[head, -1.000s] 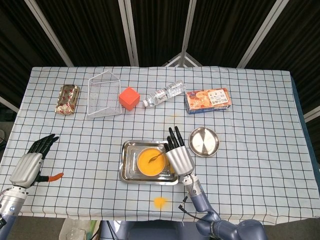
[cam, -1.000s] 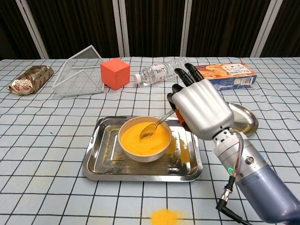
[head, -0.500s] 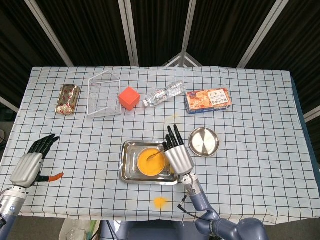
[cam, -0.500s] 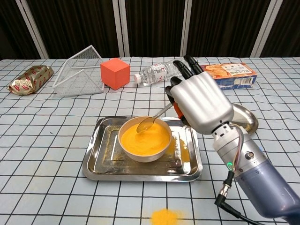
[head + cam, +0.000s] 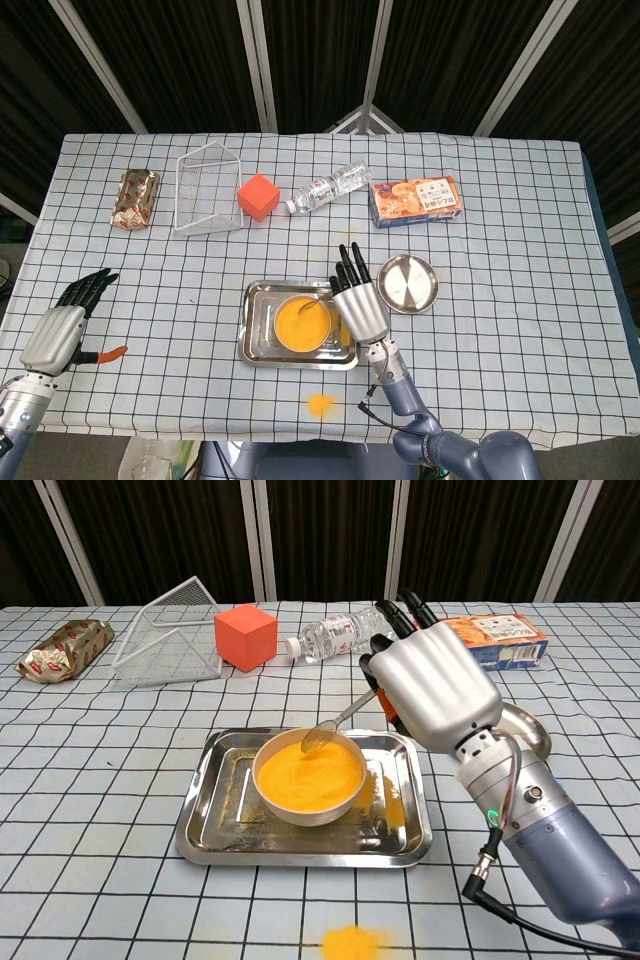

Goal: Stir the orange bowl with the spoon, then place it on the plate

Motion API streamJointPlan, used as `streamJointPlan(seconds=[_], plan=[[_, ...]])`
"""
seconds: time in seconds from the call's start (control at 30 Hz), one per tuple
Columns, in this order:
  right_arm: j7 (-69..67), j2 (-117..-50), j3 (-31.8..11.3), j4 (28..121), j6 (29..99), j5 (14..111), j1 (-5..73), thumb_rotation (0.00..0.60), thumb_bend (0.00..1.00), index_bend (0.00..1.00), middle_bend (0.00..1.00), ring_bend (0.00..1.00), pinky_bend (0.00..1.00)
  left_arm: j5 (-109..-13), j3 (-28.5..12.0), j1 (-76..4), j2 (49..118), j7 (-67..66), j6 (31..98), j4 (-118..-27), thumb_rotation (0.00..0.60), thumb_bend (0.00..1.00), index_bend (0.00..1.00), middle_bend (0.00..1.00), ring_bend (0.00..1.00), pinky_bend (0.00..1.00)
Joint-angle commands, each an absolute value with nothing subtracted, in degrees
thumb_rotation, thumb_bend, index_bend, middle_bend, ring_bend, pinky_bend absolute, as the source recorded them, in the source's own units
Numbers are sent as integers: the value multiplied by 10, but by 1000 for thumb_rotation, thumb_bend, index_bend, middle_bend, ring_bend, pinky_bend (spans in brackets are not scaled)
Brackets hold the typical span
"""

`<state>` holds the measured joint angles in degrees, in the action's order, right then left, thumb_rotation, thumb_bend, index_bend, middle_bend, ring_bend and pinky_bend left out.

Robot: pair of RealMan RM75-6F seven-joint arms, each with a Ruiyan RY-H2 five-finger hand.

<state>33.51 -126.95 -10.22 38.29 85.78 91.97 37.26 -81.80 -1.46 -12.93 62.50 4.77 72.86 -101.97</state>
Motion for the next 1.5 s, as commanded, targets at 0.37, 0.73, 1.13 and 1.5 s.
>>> streamJointPlan(seconds=[0.37,0.73,1.13,1.5], plan=[[320,-1284,-93,332,854,920,379,600,643,802,379,91,0,-818,-13,-129,626,43,728,-1022,600,0,0,0,0,20],[301,-1292,-68,288,867,938,380,600,644,802,380,91,0,-818,-13,-130,626,44,727,-1022,600,0,0,0,0,20],[278,-1300,-52,285,889,944,360,600,643,802,379,91,0,-820,-13,-129,626,42,729,-1023,600,0,0,0,0,20],[279,-1280,-46,316,910,950,351,600,643,802,380,91,0,-818,-13,-129,628,36,730,-1024,600,0,0,0,0,20]])
